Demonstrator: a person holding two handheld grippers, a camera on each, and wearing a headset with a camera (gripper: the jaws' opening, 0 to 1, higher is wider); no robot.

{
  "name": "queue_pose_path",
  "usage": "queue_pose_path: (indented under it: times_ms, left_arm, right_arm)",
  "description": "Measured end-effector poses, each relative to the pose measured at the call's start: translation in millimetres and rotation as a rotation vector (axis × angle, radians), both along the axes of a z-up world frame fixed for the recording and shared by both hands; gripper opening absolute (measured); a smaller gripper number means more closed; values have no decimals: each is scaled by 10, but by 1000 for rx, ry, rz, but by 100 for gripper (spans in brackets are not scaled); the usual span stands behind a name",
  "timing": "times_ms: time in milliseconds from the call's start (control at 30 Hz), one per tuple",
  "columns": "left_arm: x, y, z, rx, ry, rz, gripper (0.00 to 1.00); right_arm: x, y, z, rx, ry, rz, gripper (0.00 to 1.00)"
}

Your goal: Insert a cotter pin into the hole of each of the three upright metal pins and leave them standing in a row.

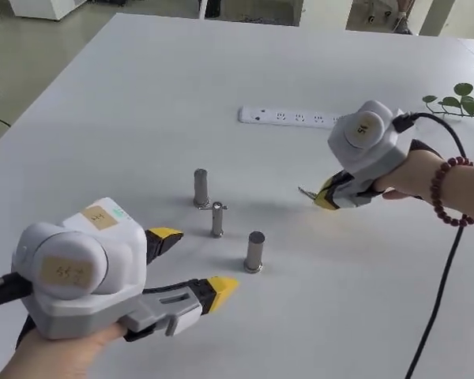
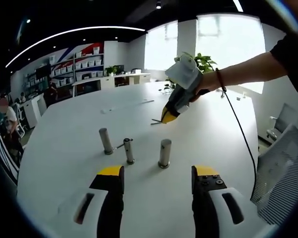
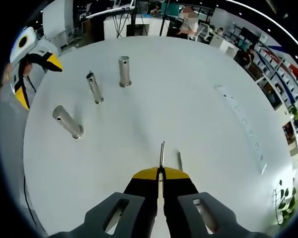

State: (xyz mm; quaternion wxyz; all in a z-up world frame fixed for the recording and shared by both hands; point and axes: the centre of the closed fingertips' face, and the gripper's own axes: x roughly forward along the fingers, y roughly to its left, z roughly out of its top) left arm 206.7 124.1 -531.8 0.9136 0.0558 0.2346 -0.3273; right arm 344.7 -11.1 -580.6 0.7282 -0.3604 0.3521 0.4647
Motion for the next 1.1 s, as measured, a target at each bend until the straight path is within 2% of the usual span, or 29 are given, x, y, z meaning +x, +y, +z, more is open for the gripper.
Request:
queue_pose_path:
  times_ms: [67, 167, 267, 367, 600, 767, 867, 900, 967, 1100]
  left_arm:
    - [-1, -2, 25, -4, 1, -5, 53]
    - [12, -13, 77, -39, 4, -7, 52]
    - [25, -30, 104, -30, 2, -16, 50]
    - [64, -52, 157, -18, -17, -27, 50]
    - [165, -131, 237, -42, 15, -46, 42]
    - [193, -180, 253, -60, 54, -47, 38]
    - [190, -236, 274, -108, 84, -47, 36]
    - [185, -254, 263, -124, 106, -44, 35]
    - [186, -271, 228, -133, 138, -41, 33]
    - [177, -323, 218, -163, 173, -43, 28]
  right_arm:
    - [-70, 49, 60, 12, -8, 21, 0]
    - [-204, 141, 167, 41, -26, 55, 0]
    - [-311, 207, 243, 55, -41, 86, 0]
    - [-413, 274, 334, 52, -70, 131, 0]
    - [-624, 425, 474, 80, -104, 219, 0]
    - [-725, 491, 530, 91, -123, 261, 0]
    - [-816, 528, 557, 92, -134, 300, 0]
    - [-843, 540, 566, 94, -135, 309, 0]
    - [-880, 559, 566, 93, -145, 329, 0]
    - [-959, 599, 560, 94, -150, 357, 0]
